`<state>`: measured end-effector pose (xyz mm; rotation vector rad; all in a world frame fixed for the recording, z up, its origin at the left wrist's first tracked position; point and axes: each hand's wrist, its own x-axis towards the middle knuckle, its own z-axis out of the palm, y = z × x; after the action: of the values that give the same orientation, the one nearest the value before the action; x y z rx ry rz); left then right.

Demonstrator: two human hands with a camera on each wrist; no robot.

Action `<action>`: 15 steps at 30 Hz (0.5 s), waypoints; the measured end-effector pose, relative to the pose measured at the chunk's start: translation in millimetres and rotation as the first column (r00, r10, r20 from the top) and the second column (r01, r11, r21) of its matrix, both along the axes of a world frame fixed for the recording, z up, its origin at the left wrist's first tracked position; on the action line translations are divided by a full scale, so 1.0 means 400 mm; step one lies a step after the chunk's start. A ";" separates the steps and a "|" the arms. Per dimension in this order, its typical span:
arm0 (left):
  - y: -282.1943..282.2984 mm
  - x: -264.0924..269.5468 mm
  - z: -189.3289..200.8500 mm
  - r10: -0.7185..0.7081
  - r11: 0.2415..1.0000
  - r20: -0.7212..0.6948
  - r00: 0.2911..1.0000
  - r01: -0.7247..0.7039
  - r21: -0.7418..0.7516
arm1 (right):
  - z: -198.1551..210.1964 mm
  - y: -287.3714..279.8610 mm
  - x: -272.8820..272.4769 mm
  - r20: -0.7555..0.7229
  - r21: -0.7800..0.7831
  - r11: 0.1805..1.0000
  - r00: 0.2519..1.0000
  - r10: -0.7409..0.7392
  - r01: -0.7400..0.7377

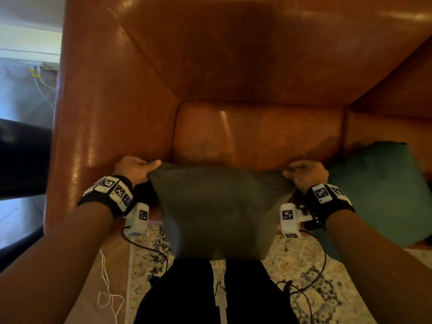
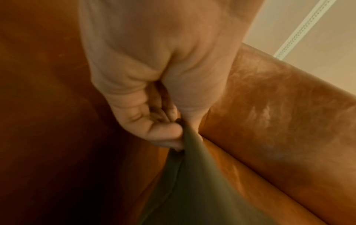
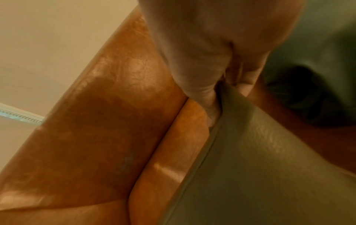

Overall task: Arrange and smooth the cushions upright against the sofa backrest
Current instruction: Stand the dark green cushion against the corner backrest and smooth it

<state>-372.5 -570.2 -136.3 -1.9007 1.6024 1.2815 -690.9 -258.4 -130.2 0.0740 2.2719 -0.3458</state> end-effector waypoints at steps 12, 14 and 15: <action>0.107 0.014 -0.023 0.115 0.992 -0.265 0.957 -0.123 -0.014 | -0.026 0.039 0.044 0.167 -0.297 0.906 0.951 -0.261 0.301; 0.156 0.021 -0.022 0.136 0.989 -0.276 0.952 -0.112 0.099 | -0.034 0.064 0.066 0.310 -0.222 0.901 0.903 -0.298 0.373; 0.185 0.028 -0.021 0.169 0.976 -0.280 0.945 -0.120 0.184 | -0.041 0.077 0.084 0.407 -0.196 0.899 0.867 -0.288 0.390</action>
<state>-361.4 -496.2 -144.6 -1.8201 1.4541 1.7728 -657.4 -227.6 -146.5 0.3744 1.8114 -0.7659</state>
